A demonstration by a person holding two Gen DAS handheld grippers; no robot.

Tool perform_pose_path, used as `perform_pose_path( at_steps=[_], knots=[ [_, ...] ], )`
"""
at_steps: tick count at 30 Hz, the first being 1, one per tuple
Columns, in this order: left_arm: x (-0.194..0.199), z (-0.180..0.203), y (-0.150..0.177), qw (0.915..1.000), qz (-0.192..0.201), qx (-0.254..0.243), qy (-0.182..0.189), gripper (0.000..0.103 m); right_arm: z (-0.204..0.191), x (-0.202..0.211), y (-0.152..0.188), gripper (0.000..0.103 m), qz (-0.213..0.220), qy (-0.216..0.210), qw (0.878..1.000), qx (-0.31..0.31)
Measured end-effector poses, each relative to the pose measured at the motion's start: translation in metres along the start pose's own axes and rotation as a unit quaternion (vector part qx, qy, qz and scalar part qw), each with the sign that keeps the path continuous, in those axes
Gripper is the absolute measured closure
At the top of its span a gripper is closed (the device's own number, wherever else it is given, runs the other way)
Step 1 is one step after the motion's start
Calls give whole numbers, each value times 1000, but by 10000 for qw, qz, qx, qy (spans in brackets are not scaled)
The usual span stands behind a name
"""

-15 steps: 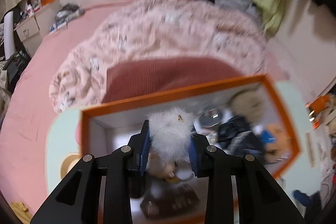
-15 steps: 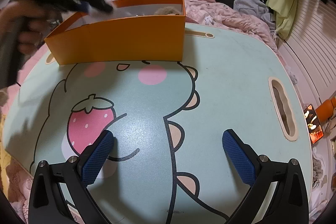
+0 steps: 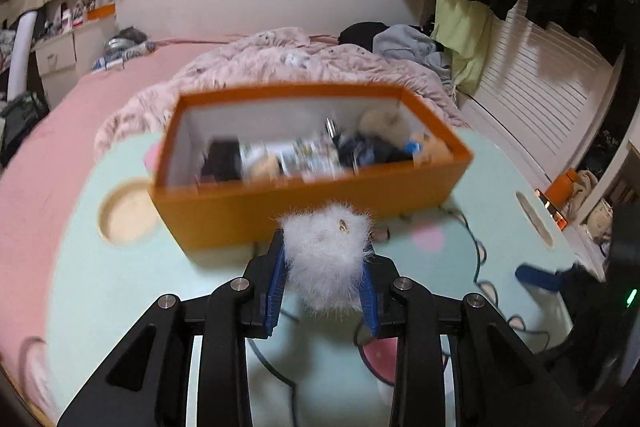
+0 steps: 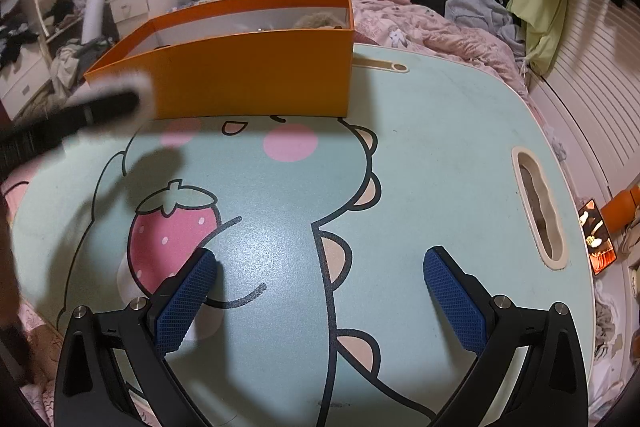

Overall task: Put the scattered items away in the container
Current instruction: 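Lower the white fluffy pompom onto the table and open the left gripper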

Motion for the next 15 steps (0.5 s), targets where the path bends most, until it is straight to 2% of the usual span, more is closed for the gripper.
perform_pose_path(
  at_steps=[2,4,6,8,11,15],
  knots=[
    [-11,-1,6,9999,-38,54,-88,68,0,0,0,0,0,2,10000,5],
    [-20,-4,11,9994,-137,123,-291,61,0,0,1,0,-1,4,10000,6],
    [-25,-5,15,9994,-167,222,-206,40,0,0,1,0,-2,6,10000,8],
    [-22,-6,16,9995,-45,289,-118,28,-1,0,1,0,-1,6,10000,7],
    [-18,-7,17,9994,121,329,70,27,-1,-1,2,0,-1,9,10000,9],
    [-17,-12,21,9987,188,453,127,27,-1,-1,6,0,0,7,10000,9]
  ],
)
Point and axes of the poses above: each gripper's, at about its wrist camera, not at the fingertips, and x roughly against the way its jaws point, z to its right, y to its underside, the point moved 7 cm from there along -x, roughly the way its jaws point, and after that the axes turned 10 degrees about -z, right-handed, at the moved point
